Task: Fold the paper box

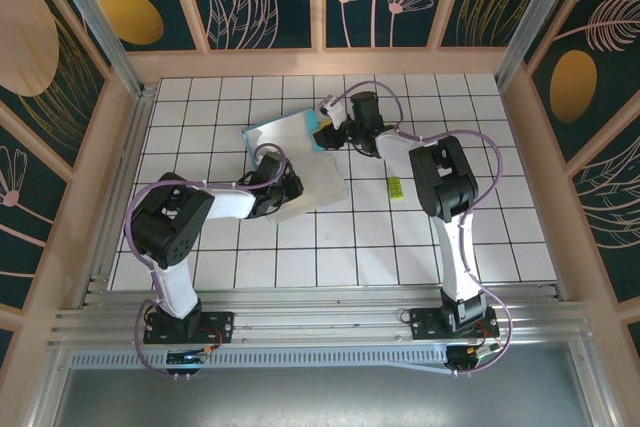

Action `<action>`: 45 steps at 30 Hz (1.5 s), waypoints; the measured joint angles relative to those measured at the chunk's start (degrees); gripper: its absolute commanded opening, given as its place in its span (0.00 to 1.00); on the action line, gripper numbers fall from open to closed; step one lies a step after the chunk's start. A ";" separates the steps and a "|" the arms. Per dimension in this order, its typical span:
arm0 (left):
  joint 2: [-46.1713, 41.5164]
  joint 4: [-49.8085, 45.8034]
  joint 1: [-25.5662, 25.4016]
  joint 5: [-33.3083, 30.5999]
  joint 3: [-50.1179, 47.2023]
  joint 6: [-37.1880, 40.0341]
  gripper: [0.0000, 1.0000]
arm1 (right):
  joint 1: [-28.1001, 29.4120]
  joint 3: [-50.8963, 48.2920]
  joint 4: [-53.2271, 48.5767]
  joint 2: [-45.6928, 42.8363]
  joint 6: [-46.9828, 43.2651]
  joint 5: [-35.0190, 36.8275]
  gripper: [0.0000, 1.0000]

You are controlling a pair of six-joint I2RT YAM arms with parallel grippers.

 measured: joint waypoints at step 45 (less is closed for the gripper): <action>-26.16 -13.25 -0.66 -4.24 4.61 3.52 0.53 | 9.66 -26.45 25.92 -11.02 6.19 27.19 0.00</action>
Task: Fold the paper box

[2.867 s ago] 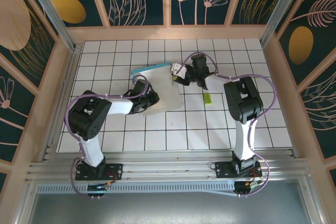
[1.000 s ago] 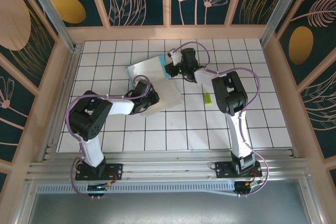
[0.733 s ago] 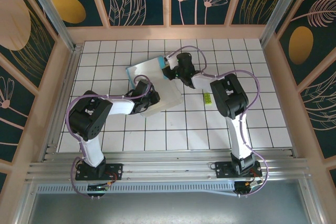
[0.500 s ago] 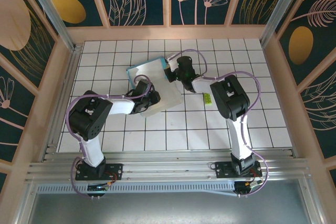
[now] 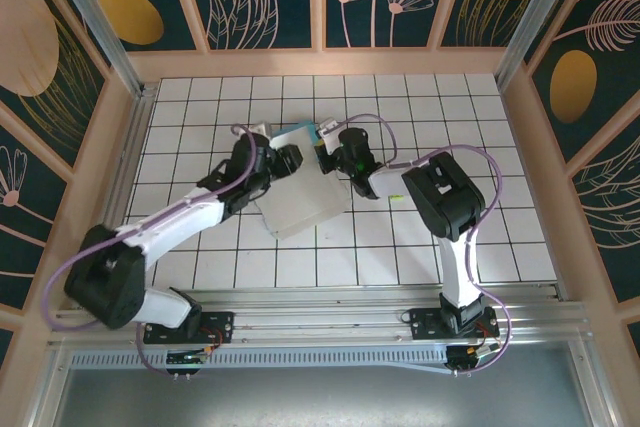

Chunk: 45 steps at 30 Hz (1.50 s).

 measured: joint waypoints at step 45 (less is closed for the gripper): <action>25.27 -39.45 11.85 29.57 27.06 54.51 0.31 | 2.73 -16.26 13.16 -9.16 -0.66 -0.92 0.09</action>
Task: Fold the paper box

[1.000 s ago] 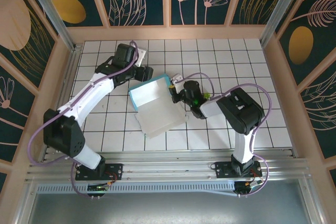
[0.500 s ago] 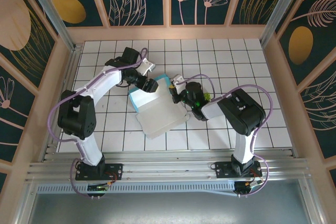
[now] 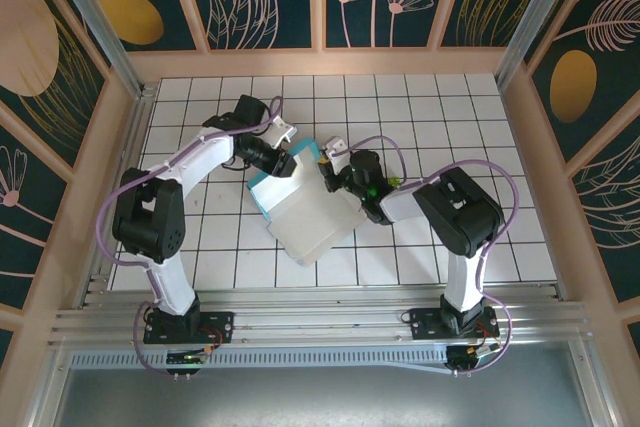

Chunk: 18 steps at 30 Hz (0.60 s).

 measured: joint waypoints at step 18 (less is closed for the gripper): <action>-1.64 2.16 -6.62 -20.52 -0.83 -1.09 0.22 | 0.37 8.31 -9.84 3.54 -5.44 0.74 0.20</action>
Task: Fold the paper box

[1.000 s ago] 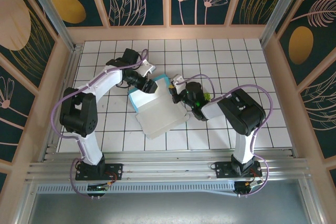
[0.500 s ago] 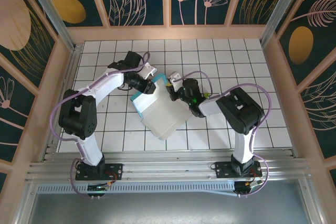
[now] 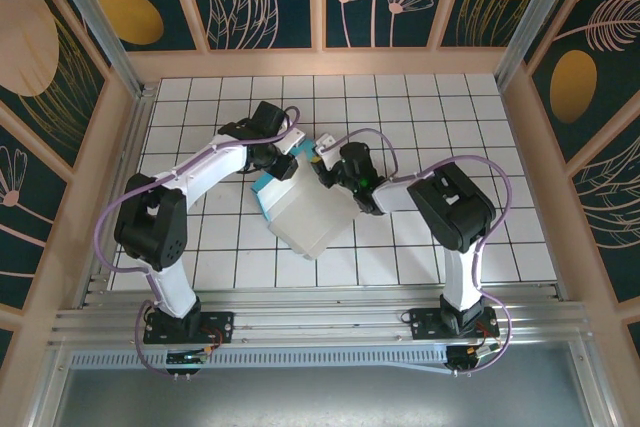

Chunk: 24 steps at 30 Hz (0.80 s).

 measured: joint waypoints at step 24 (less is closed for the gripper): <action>0.20 1.81 -0.15 -3.93 0.02 -0.15 0.22 | -5.66 14.95 -11.52 7.30 -2.38 -18.40 0.34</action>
